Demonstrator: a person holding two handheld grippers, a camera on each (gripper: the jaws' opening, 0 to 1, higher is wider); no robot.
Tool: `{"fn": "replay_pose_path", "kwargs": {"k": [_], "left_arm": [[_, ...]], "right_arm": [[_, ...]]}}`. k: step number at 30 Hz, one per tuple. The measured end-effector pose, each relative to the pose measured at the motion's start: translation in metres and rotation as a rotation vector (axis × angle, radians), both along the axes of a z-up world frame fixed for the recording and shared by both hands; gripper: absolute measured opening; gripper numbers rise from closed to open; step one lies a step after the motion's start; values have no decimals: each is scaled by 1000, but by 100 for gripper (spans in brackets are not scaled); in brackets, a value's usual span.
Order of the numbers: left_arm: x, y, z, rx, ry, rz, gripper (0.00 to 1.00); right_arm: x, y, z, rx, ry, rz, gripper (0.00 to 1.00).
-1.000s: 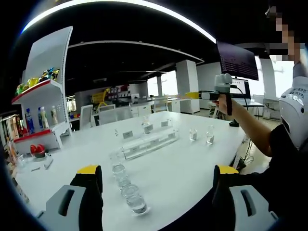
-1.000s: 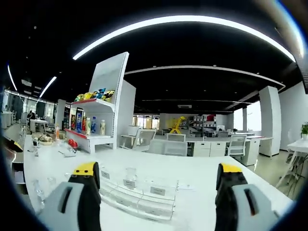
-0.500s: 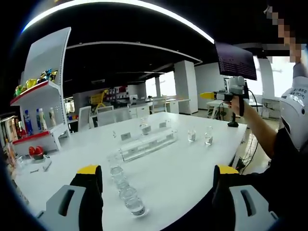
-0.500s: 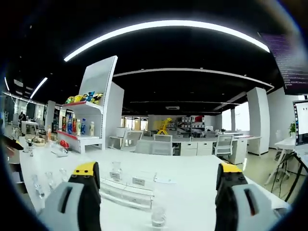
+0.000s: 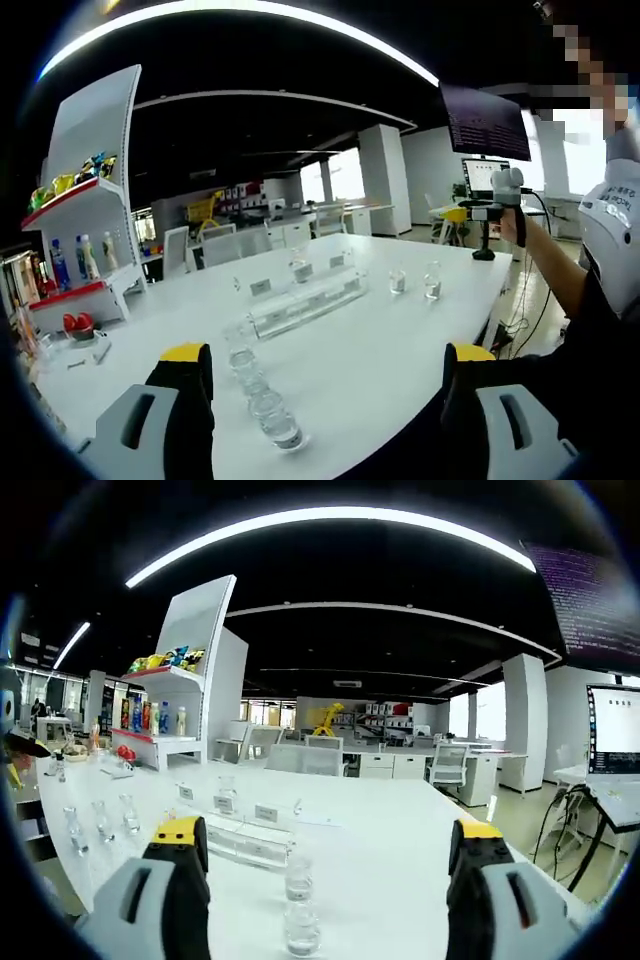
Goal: Identify the label on the chemical reagent bottle, grasp the chemical reagent bottle, and place it in the designated position on the reagent rack
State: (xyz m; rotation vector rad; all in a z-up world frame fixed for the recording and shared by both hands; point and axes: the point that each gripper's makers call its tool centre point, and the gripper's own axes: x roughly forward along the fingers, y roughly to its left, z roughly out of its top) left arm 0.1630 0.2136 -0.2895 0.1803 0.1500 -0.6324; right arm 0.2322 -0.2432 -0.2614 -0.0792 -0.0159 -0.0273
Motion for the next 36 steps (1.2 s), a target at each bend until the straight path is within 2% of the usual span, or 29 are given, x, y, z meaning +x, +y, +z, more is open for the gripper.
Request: {"fn": "replay_pose_path", "kwargs": {"k": [7, 9, 13, 29, 36], "left_arm": [[-1, -2, -2, 13, -1, -2, 95], [-1, -1, -2, 16, -5, -1, 95], [-1, -2, -1, 12, -5, -1, 95], [0, -7, -8, 11, 5, -14, 95], [0, -5, -10, 16, 8, -11, 95]], "right_arm": [[-8, 1, -23, 12, 36, 19, 94], [-8, 4, -35, 30, 69, 36, 93], [-10, 5, -47, 38, 93, 41, 92], [-21, 13, -65, 67, 135, 72, 91], [-21, 20, -83, 69, 176, 86, 90]]}}
